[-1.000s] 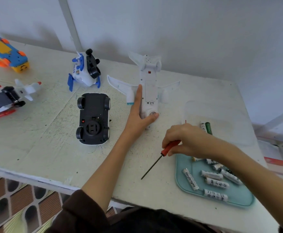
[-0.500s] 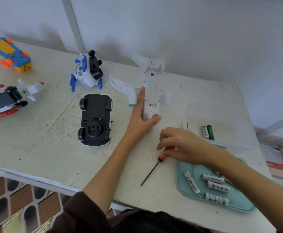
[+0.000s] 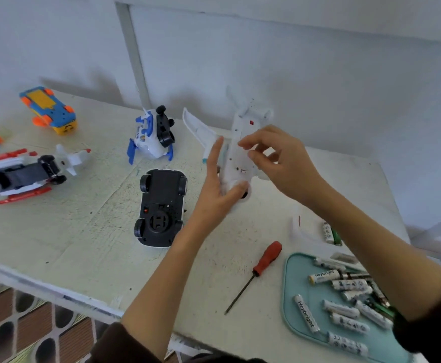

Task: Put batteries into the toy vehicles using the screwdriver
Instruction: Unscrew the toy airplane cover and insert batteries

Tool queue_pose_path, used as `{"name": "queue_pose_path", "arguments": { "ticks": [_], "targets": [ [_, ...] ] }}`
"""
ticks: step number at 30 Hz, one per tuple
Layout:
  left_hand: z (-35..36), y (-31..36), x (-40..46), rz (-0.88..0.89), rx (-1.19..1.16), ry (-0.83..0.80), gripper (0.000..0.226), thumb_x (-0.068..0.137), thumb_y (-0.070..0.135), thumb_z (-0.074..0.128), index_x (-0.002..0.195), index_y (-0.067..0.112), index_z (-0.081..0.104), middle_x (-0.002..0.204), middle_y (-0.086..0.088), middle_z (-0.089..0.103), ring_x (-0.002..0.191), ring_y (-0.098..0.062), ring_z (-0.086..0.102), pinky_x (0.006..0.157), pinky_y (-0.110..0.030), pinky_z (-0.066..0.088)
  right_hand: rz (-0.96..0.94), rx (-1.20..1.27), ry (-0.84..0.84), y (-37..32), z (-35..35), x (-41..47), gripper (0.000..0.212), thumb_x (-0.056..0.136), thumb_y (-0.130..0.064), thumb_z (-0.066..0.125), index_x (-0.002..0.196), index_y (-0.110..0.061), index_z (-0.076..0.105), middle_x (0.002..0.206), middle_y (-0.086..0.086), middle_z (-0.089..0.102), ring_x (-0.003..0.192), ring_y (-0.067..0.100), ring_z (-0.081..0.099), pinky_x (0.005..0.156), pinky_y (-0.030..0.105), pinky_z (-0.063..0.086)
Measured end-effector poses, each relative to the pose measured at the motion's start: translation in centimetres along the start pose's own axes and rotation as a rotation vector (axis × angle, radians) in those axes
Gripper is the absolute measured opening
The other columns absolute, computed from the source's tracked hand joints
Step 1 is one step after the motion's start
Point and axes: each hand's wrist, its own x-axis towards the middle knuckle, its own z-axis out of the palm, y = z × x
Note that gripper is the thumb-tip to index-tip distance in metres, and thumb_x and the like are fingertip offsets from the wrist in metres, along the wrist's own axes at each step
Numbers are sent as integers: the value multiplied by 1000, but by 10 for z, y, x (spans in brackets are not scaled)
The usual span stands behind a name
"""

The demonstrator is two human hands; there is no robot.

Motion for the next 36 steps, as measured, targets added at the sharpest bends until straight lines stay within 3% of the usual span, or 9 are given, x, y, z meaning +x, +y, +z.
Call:
{"name": "queue_pose_path", "arguments": {
  "ticks": [5,8,11,17,24,27,31,33,36],
  "targets": [
    [-11,15,7,-53,37,-32,107,70,39,67,130,65,-19,135,-1,47,107,-18,62,79,-26,56,-40,-116,-152,-10,-6,29,37,88,-13,59,123,-23,55,118,0,50,83,8,56,71,9,48],
    [-11,12,7,-122,45,2,121,70,28,71,138,52,-27,121,2,51,90,-19,66,69,-23,55,15,-181,-234,-12,-5,37,41,91,-22,54,129,-34,47,120,-4,40,76,4,51,68,0,39],
    [-5,8,8,-117,55,17,119,80,7,71,146,38,-23,125,-1,51,87,-15,65,63,-21,54,74,-208,-236,-16,-4,40,43,93,-26,51,134,-37,41,128,2,34,75,3,49,76,10,41],
    [7,23,14,-17,48,151,110,67,22,67,139,47,-12,123,6,50,85,-6,60,64,-17,51,100,-298,-94,-40,-6,48,57,85,-41,61,137,-30,39,123,8,23,100,16,38,90,18,35],
    [17,22,26,74,102,243,111,69,9,78,148,23,0,117,19,36,95,14,50,73,-3,43,126,-408,-245,-51,-20,65,44,86,-46,56,126,-28,47,106,4,39,80,13,44,62,18,32],
    [20,24,27,78,117,234,102,73,7,81,142,22,8,119,21,30,106,4,44,75,1,38,73,-440,-202,-48,-20,65,32,84,-40,62,105,-19,48,97,3,39,73,14,43,55,17,27],
    [20,20,26,-22,16,190,107,66,43,83,137,31,3,119,14,31,103,-7,49,68,-9,49,75,-288,-77,-37,-30,65,22,82,-14,62,98,-16,47,99,8,48,87,22,46,67,27,35],
    [18,16,25,-113,-41,170,135,43,76,76,143,28,-2,122,10,31,100,-1,51,66,-7,49,146,-66,11,-27,-34,61,23,84,-2,57,98,-14,43,107,8,47,94,23,50,68,26,49],
    [15,10,29,-200,-85,65,159,26,87,71,146,32,-17,140,2,27,108,4,48,69,-7,49,247,277,132,-6,-33,47,26,85,6,54,98,-13,43,113,4,48,98,19,56,63,18,54]
  ]
}}
